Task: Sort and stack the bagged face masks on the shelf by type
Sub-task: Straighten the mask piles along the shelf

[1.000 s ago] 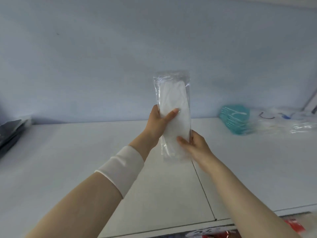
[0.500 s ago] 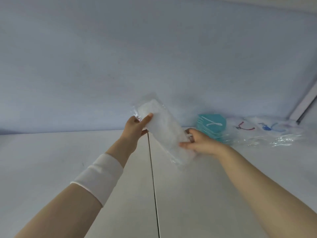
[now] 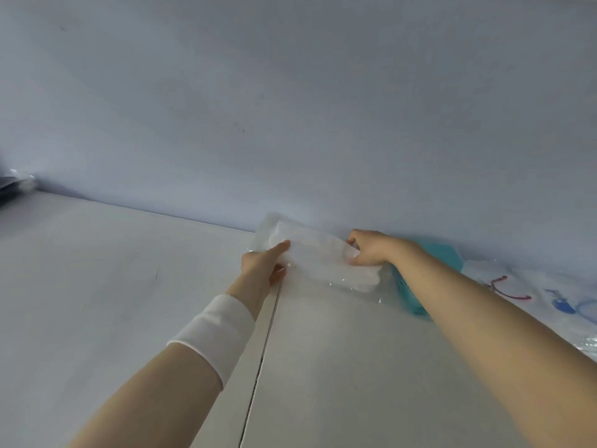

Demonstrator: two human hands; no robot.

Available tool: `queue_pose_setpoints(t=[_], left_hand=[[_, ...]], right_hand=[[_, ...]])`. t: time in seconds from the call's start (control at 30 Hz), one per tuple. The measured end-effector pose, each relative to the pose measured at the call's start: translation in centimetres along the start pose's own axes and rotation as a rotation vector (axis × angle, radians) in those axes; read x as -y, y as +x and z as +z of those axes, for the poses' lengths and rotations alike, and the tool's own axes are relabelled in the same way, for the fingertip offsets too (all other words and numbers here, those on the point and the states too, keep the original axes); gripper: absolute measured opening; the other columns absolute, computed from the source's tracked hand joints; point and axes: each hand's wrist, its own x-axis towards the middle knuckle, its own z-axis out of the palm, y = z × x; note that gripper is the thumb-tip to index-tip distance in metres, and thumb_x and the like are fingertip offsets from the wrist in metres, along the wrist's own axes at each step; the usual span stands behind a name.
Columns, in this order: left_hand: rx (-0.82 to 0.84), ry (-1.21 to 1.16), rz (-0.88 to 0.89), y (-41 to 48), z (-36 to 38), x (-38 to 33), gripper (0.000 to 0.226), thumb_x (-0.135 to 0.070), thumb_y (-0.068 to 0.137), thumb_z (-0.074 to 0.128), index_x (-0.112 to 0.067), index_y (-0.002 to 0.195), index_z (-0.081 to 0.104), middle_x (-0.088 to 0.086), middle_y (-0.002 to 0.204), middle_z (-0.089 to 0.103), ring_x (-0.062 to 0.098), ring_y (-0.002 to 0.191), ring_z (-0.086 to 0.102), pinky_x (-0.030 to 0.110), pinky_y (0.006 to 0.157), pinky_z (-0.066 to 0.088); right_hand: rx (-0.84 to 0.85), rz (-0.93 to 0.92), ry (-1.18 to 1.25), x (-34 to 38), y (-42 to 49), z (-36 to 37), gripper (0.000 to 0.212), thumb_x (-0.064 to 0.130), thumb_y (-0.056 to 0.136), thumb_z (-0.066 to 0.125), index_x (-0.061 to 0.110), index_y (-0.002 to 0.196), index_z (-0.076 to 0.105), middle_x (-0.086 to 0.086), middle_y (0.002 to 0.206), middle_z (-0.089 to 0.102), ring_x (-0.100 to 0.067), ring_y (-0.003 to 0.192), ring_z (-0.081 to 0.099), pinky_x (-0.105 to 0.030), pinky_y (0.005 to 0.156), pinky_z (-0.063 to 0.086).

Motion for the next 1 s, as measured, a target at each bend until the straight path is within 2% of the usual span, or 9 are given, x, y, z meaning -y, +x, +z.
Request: queue_pose_setpoints(t=[0.1,0.13,0.17,0.2,0.27,0.33,0.67,0.83,1.0], left_hand=[[-0.064,0.193,0.076,0.7,-0.9,-0.9,0.038,-0.037,0.073,0.078,-0.005,0.086,0.063,0.007,0.067,0.056,0.02,0.058,0.054,0.025,0.06,0.047],[-0.101,0.267,0.129,1.2,-1.3,-1.1,0.041,-0.037,0.074,0.077,-0.019,0.074,0.04,0.005,0.063,0.05,0.019,0.056,0.049,0.025,0.063,0.044],[-0.117,0.358,0.141,1.6,-1.6,-1.3,0.062,-0.037,0.076,0.075,-0.013,0.09,0.02,0.004,0.061,0.044,0.018,0.054,0.044,0.025,0.062,0.041],[-0.118,0.433,0.159,1.6,-1.7,-1.5,0.045,-0.035,0.078,0.073,-0.02,0.071,0.032,0.004,0.063,0.043,0.017,0.053,0.042,0.025,0.058,0.038],[-0.112,0.568,0.185,1.5,-1.6,-1.8,0.028,-0.031,0.083,0.07,-0.012,0.099,0.056,0.012,0.087,0.058,0.022,0.062,0.052,0.026,0.059,0.041],[-0.096,0.68,0.211,1.3,-1.0,-1.7,0.052,-0.027,0.086,0.067,-0.003,0.129,0.05,0.015,0.112,0.062,0.027,0.078,0.06,0.031,0.072,0.048],[-0.141,0.927,0.278,0.8,0.5,-1.0,0.036,-0.031,0.087,0.058,-0.005,0.11,0.058,0.01,0.107,0.064,0.03,0.096,0.059,0.028,0.073,0.041],[-0.203,1.175,0.362,-0.1,0.5,-1.4,0.061,-0.041,0.092,0.052,-0.007,0.14,0.034,0.014,0.14,0.042,0.034,0.131,0.035,0.037,0.104,0.032],[-0.191,1.409,0.635,-2.2,-1.3,-4.0,0.058,-0.036,0.096,0.046,-0.017,0.147,0.025,0.009,0.146,0.037,0.03,0.134,0.033,0.04,0.107,0.027]], right_hand=[[0.007,-0.038,-0.028,-0.6,0.8,0.3,0.047,0.031,0.088,0.058,0.012,0.129,0.043,-0.01,0.13,0.051,-0.027,0.114,0.051,-0.033,0.094,0.042],[0.007,-0.047,-0.036,-0.6,0.9,0.2,0.046,0.031,0.089,0.058,0.012,0.129,0.044,-0.01,0.13,0.052,-0.027,0.115,0.051,-0.033,0.095,0.042],[0.007,-0.054,-0.048,-0.7,1.0,0.1,0.045,0.031,0.089,0.057,0.012,0.128,0.046,-0.01,0.129,0.052,-0.027,0.115,0.051,-0.033,0.096,0.042],[0.005,-0.056,-0.061,-0.7,1.1,0.1,0.045,0.032,0.089,0.057,0.012,0.128,0.046,-0.01,0.129,0.052,-0.027,0.115,0.051,-0.034,0.096,0.042],[-0.031,-0.048,-0.096,-0.8,1.5,0.1,0.049,0.038,0.089,0.056,0.015,0.13,0.045,-0.008,0.13,0.052,-0.027,0.116,0.051,-0.035,0.097,0.042],[-0.08,-0.021,-0.117,-1.0,1.7,0.2,0.054,0.044,0.087,0.055,0.019,0.133,0.04,-0.007,0.133,0.05,-0.028,0.117,0.05,-0.038,0.098,0.043],[-0.177,-0.023,-0.317,-1.4,1.0,1.7,0.04,0.024,0.098,0.035,0.017,0.137,0.04,-0.013,0.136,0.04,-0.034,0.124,0.04,-0.043,0.099,0.039],[-0.252,0.013,-0.332,-1.0,0.5,1.9,0.046,0.013,0.096,0.034,0.015,0.142,0.031,-0.013,0.138,0.043,-0.033,0.123,0.043,-0.041,0.097,0.039],[-0.467,-0.015,-0.216,2.4,-0.9,1.2,0.044,0.014,0.095,0.037,0.015,0.139,0.037,-0.012,0.136,0.045,-0.033,0.123,0.044,-0.039,0.098,0.035]])
